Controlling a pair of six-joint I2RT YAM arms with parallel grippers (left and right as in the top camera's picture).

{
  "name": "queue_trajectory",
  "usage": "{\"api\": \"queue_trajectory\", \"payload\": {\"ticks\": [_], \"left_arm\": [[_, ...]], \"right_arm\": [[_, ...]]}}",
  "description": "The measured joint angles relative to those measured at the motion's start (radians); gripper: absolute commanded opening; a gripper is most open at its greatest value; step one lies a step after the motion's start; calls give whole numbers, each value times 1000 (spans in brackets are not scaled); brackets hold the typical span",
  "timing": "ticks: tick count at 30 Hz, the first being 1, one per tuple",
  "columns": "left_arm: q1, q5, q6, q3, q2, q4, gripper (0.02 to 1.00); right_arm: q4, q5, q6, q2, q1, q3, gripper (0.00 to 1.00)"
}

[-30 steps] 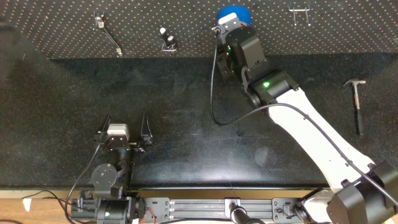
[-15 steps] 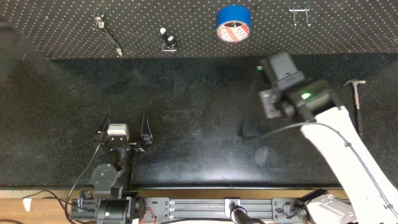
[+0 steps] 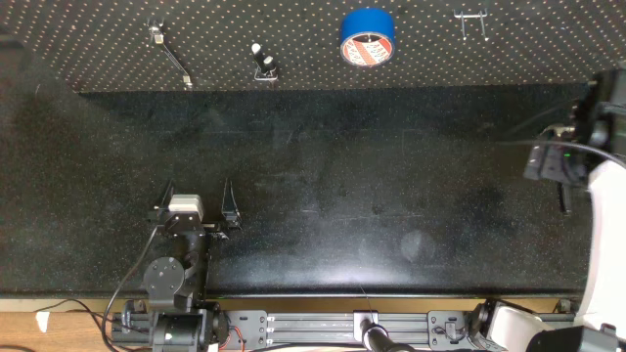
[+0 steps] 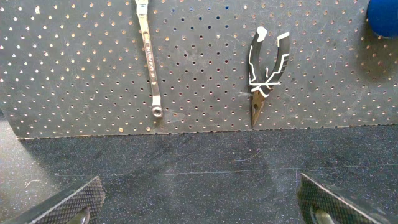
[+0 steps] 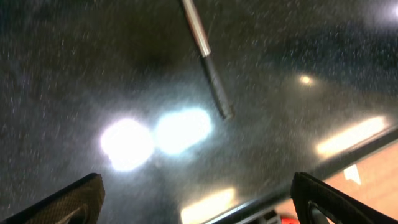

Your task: Place Tools Onto Pegboard

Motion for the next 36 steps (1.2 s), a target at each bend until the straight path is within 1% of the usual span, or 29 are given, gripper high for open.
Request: {"api": "queue_trajectory", "payload": {"ticks": [4,7,8,9,16,18,22,30,36], "left_arm": [[0,0,0,0,0,0,996],[0,0,0,0,0,0,996],[0,0,0,0,0,0,996],[0,0,0,0,0,0,996],[0,0,0,0,0,0,993],[0,0,0,0,0,0,996],[0,0,0,0,0,0,996],[0,0,0,0,0,0,996],[0,0,0,0,0,0,996]], "right_arm": [[39,-75,-142,14,-115,0,976],[71,-132,-241,61,-158,0,976],[77,-142,-258,76,-163,0,976],[92,-168,-302,140,-170,0,976],[127,-200,-355,394,-170,-1,976],[133,-202,-363,426,-169,-3,976],[180,-205,-377,431,-160,-4,976],[192,-204,-415,431,-153,-4,976],[263,-188,-426,431,-153,-4,976]]}}
